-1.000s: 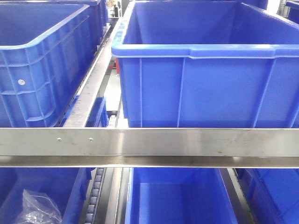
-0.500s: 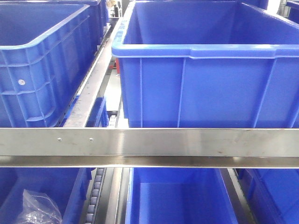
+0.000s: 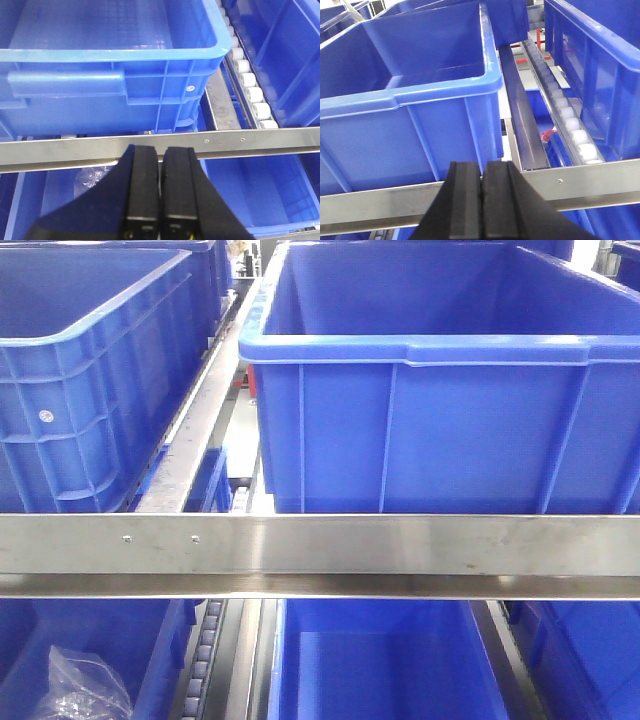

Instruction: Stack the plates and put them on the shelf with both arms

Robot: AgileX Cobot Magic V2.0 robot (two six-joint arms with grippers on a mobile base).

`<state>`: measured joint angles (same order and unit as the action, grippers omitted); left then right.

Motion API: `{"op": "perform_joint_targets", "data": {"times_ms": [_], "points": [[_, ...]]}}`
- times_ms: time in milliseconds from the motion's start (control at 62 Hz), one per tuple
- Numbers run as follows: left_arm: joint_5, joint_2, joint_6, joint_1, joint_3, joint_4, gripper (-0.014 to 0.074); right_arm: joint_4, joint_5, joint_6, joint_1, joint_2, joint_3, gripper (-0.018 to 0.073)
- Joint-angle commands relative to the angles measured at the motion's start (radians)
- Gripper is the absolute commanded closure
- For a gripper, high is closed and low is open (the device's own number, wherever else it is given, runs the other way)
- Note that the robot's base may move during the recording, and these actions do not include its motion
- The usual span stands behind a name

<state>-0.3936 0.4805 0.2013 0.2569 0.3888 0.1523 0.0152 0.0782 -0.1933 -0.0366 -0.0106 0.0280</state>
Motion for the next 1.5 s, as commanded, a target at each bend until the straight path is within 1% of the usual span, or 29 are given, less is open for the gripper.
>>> {"op": "perform_joint_targets", "data": {"times_ms": [0,532,581,645,775,904,952,1033,1162,1226,1485], "points": [[0.078,0.008,0.010,-0.001,0.031,0.003,0.0499,0.003,-0.083,0.011,-0.007,-0.019,0.002,0.0503],[0.080,0.008,0.010,-0.001,0.031,0.003,0.0499,0.003,-0.083,0.011,-0.007,-0.019,0.002,0.0503],[0.087,0.008,0.010,-0.001,0.031,0.029,0.0499,0.003,-0.083,0.011,-0.007,-0.019,0.002,0.0503],[0.096,-0.014,0.010,-0.019,0.025,0.024,0.0499,0.003,-0.083,0.011,-0.007,-0.019,0.002,0.0503],[0.116,-0.127,0.010,-0.090,-0.036,0.012,0.0499,0.003,-0.083,0.011,-0.007,-0.019,0.002,0.0503],[0.188,-0.280,0.010,-0.151,-0.149,0.002,0.0499,0.003,-0.083,0.011,-0.007,-0.019,0.002,0.0503],[0.230,-0.340,0.010,-0.178,-0.200,-0.014,0.0499,0.003,-0.083,0.011,-0.007,-0.019,0.002,0.0503],[0.279,-0.425,0.010,-0.205,-0.271,-0.038,0.0499,0.003,-0.083,0.011,-0.007,-0.019,0.002,0.0503],[0.319,-0.510,0.010,-0.215,-0.349,-0.059,0.0499,0.003,-0.083,0.011,-0.007,-0.019,0.002,0.0503],[0.345,-0.506,0.010,-0.215,-0.371,-0.069,0.0499,0.003,-0.083,0.011,-0.007,-0.019,0.002,0.0503],[0.364,-0.506,0.010,-0.215,-0.398,-0.079,0.0499,0.003,-0.083,0.011,-0.007,-0.019,0.002,0.0503]]}}
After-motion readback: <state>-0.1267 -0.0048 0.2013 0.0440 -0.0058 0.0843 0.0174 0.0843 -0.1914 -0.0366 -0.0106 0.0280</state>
